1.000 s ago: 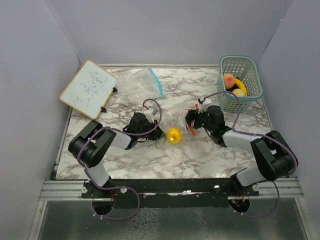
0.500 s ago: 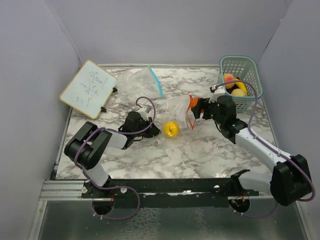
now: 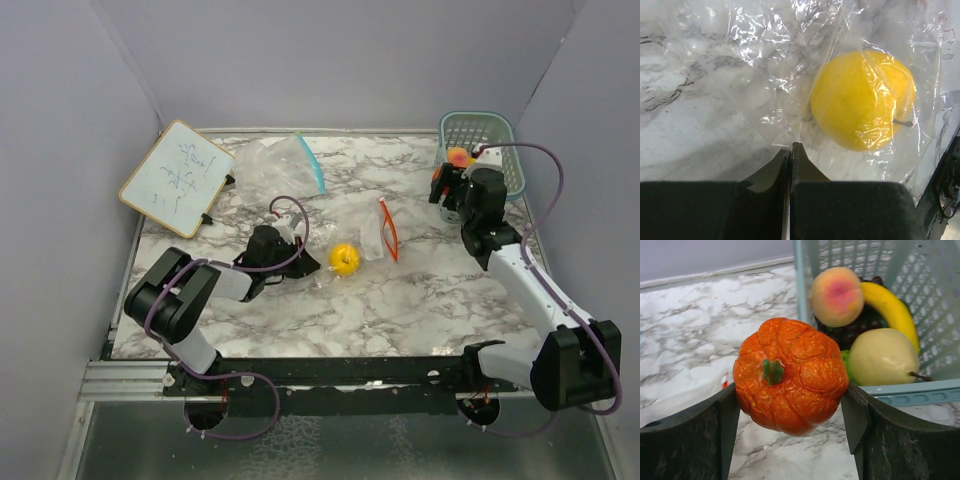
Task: Open the zip-top bag and remove the fake food
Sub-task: Place the fake vegetable in the bin.
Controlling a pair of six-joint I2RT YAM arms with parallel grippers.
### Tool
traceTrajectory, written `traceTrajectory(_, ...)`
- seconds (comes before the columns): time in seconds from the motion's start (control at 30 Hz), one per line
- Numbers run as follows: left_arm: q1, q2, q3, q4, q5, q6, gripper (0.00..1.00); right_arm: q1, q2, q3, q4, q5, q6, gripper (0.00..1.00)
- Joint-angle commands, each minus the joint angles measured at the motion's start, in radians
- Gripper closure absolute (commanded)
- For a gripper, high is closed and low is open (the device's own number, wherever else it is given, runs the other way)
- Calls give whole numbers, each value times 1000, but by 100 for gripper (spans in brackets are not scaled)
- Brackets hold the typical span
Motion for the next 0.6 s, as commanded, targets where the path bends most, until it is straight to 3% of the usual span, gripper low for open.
traceTrajectory(0.0,2,-38,-26,-17,-18,24,100,-97,46,21,97,108,23,35)
traceTrajectory(0.3,2,-42,-33,-23,-13,31,100,-216,139,41,142,134,65,32)
traceTrajectory(0.57,2,-33,-18,-29,-4,34,100,-219,125,50,160,127,17,0)
